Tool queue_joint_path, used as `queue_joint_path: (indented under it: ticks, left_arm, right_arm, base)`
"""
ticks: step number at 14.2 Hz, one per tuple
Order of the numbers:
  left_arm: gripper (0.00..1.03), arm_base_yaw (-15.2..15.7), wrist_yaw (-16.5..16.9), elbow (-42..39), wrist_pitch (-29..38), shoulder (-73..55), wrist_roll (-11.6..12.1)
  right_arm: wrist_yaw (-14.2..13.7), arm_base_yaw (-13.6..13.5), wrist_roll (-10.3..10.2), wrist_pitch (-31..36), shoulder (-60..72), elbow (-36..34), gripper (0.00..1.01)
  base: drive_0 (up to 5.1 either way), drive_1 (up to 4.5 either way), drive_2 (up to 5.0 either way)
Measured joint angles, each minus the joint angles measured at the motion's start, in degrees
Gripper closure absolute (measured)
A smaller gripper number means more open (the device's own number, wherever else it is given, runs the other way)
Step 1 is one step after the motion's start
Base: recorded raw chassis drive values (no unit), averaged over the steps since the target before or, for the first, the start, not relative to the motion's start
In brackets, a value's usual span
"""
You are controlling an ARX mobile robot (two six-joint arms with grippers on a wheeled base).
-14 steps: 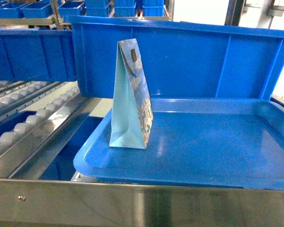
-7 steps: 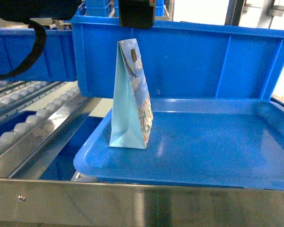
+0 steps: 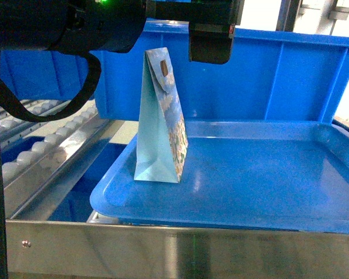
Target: Move flower gift bag to table near conveyor
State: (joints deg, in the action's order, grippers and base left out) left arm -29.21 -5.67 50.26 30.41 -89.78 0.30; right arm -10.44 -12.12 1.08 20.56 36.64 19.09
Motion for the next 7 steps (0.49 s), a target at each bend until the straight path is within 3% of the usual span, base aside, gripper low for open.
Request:
queue_joint_path:
  ticks: [7]
  left_arm:
    - [0.05, -1.9, -5.1, 1.9, -3.2, -3.7, -4.1]
  right_arm:
    - [0.0, 0.0, 0.0, 0.0, 0.0, 0.0, 0.99]
  base:
    - [0.0, 0.00, 0.0]
